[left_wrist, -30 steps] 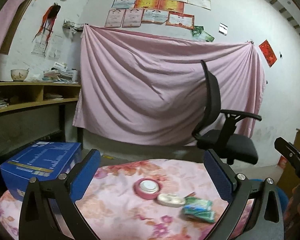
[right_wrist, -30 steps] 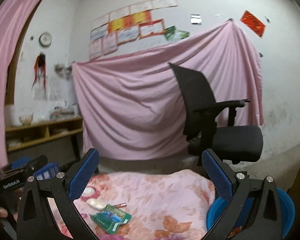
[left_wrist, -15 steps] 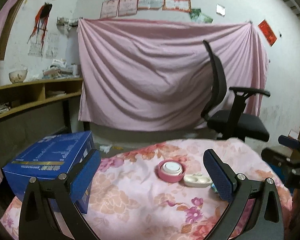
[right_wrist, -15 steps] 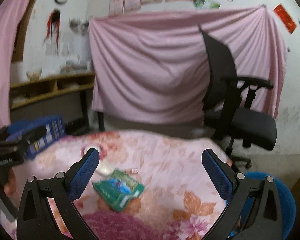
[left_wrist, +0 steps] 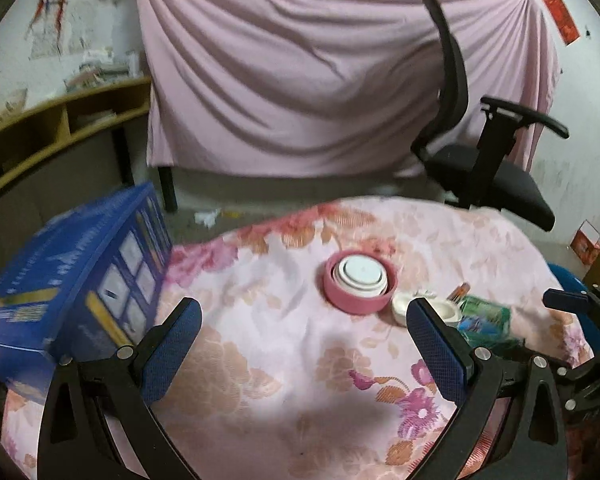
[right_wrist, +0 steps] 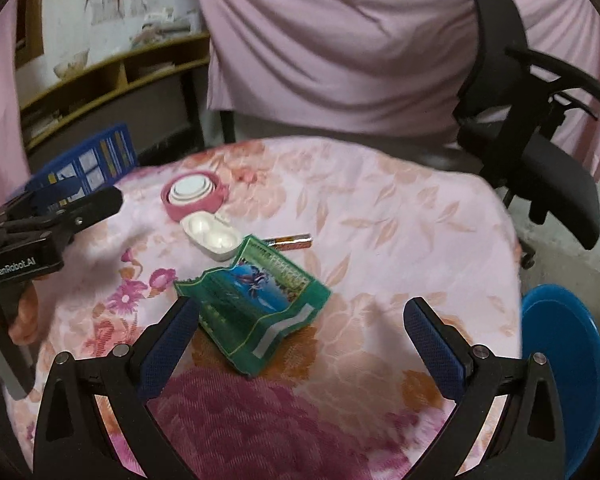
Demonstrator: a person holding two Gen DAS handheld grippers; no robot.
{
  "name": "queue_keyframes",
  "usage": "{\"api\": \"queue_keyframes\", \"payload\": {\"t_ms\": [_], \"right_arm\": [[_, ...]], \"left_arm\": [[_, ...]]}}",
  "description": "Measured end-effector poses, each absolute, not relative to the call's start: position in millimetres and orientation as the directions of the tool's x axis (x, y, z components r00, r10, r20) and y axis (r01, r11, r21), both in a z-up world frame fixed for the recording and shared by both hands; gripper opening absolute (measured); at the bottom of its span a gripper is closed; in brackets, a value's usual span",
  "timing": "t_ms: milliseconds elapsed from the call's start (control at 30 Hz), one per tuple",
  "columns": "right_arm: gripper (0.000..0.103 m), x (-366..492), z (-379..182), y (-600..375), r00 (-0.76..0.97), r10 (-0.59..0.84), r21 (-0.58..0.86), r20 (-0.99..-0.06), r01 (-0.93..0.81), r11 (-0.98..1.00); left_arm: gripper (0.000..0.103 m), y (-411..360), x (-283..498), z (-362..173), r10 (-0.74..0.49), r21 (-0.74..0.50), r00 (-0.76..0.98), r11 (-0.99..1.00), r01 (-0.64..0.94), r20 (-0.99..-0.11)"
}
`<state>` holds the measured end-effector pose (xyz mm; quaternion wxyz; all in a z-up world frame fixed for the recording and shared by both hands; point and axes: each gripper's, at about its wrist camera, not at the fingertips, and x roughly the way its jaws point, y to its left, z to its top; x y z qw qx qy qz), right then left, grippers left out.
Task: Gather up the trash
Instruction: 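Move both tools back over the bed toward the remaining items, then grasp the pink tape roll with the left tool while the right tool grasps the green wrapper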
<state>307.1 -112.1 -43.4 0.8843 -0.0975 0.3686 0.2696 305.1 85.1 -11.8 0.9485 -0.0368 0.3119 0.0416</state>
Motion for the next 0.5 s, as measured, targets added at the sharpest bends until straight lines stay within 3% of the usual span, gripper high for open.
{"api": "queue_keyframes", "payload": {"t_ms": [267, 367, 500], "right_arm": [[0.101, 334.1, -53.6, -98.8, 0.521, 0.399, 0.073, -0.754, -0.538, 0.84], [0.082, 337.5, -56.3, -95.3, 0.501, 0.4, 0.08, -0.768, -0.544, 0.835], [0.071, 333.6, -56.3, -91.5, 0.492, 0.41, 0.078, -0.768, -0.564, 0.822]], "left_arm": [[0.101, 90.7, 327.6, -28.7, 0.007, -0.084, 0.725, 0.992, -0.09, -0.689], [0.1, 93.7, 333.6, -30.0, -0.023, -0.124, 0.717, 0.988, -0.088, -0.697], [0.1, 94.4, 340.2, -29.2, -0.059, -0.157, 0.718, 0.985, -0.07, -0.693]]}}
